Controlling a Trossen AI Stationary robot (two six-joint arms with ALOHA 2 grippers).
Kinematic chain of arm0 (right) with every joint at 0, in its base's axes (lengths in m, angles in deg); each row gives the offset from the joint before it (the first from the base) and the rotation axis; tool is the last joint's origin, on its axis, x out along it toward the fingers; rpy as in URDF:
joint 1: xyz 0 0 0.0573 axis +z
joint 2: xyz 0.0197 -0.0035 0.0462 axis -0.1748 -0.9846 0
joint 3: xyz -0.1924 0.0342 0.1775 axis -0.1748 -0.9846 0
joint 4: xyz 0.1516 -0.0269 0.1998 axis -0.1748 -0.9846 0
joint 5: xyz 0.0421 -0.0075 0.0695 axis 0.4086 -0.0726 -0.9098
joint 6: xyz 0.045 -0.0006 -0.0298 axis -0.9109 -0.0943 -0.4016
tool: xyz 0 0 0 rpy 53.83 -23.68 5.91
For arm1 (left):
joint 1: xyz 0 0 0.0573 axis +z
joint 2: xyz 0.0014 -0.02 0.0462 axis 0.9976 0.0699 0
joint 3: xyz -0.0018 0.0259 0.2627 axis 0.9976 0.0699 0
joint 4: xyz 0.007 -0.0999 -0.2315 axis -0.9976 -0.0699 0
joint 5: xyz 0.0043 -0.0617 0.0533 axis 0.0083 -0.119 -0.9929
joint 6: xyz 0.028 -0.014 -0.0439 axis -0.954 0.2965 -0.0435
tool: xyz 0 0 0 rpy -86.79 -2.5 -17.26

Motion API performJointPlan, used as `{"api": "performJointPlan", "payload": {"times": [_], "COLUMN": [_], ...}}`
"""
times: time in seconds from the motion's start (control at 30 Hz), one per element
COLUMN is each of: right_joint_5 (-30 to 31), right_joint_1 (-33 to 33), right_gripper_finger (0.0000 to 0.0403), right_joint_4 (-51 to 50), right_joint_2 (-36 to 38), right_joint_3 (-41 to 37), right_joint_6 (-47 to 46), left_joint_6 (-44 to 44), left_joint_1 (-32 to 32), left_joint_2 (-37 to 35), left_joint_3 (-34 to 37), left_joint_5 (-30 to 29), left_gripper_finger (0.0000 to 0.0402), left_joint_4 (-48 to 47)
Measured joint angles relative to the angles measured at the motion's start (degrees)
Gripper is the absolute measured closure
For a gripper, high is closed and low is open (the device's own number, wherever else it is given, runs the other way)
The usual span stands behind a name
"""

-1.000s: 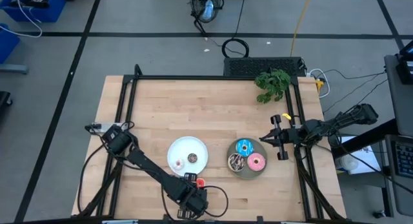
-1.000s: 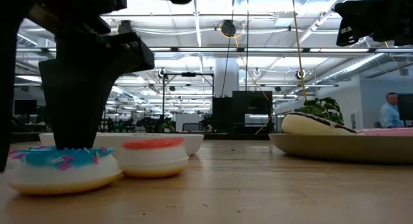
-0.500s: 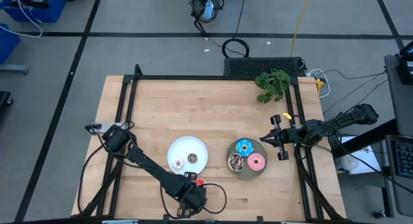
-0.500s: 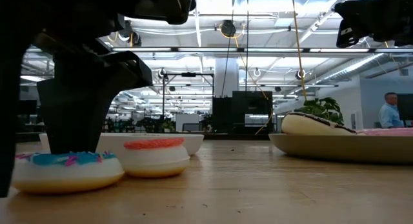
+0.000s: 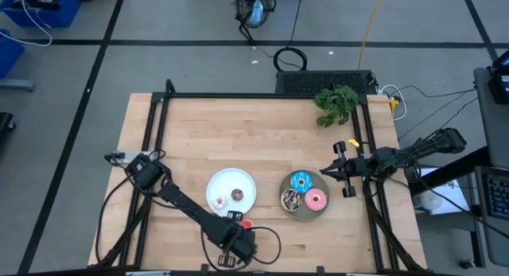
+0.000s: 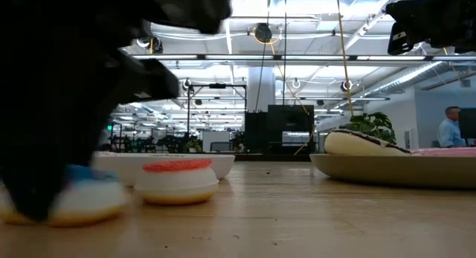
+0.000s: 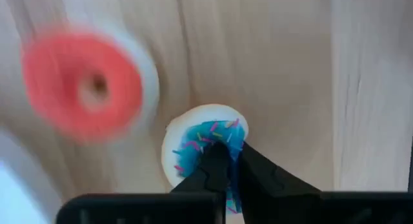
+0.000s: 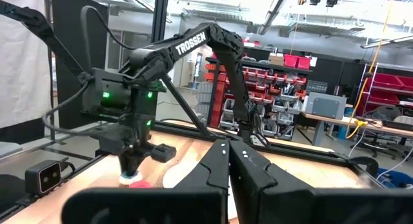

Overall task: Pick & Place donuts
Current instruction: Put the small blue donut on the white plate

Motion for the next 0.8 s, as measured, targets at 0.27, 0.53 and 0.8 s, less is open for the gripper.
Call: {"api": "performJointPlan", "payload": {"times": [0.27, 0.53, 0.8], "right_joint_5": [-0.02, -0.04, -0.04], "right_joint_1": [0.01, 0.01, 0.01], "right_gripper_finger": [0.0403, 0.0403, 0.0403], "right_joint_4": [0.0, -0.02, -0.02], "right_joint_2": [0.01, 0.01, -0.01], "right_joint_3": [0.0, 0.0, 0.0], "right_joint_6": [0.0, -0.02, -0.35], "left_joint_6": [0.23, 0.79, 6.21], "left_joint_1": [-2.22, -4.33, -3.79], "left_joint_2": [-0.2, -7.23, -22.16], "left_joint_3": [-21.04, -33.0, -22.08], "left_joint_5": [-4.78, -12.47, -20.77], "left_gripper_finger": [0.0392, 0.0394, 0.0395], "left_joint_4": [-29.25, -36.85, -36.72]}}
